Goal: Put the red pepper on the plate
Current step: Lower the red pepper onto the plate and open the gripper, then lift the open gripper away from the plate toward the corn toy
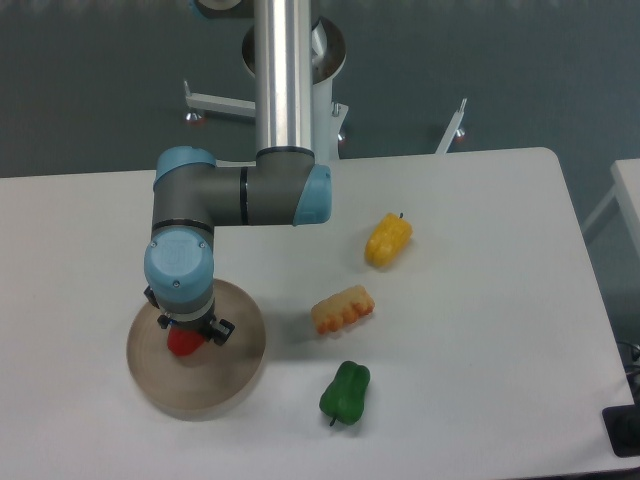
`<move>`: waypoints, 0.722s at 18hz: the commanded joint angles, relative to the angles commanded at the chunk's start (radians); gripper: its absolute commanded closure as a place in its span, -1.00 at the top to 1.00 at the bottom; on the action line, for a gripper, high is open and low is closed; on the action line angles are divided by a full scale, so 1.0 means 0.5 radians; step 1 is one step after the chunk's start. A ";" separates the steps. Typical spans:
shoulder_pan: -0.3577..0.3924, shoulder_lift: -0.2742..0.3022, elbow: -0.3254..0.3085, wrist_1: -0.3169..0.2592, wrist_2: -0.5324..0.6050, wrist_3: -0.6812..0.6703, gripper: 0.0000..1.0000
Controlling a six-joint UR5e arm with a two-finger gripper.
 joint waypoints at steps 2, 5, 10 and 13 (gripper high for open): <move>0.000 0.000 0.003 0.000 -0.003 0.000 0.25; 0.003 0.006 0.000 0.000 0.003 -0.003 0.42; 0.003 0.034 0.000 0.000 0.000 0.003 1.00; 0.049 0.116 -0.006 -0.015 0.006 0.012 1.00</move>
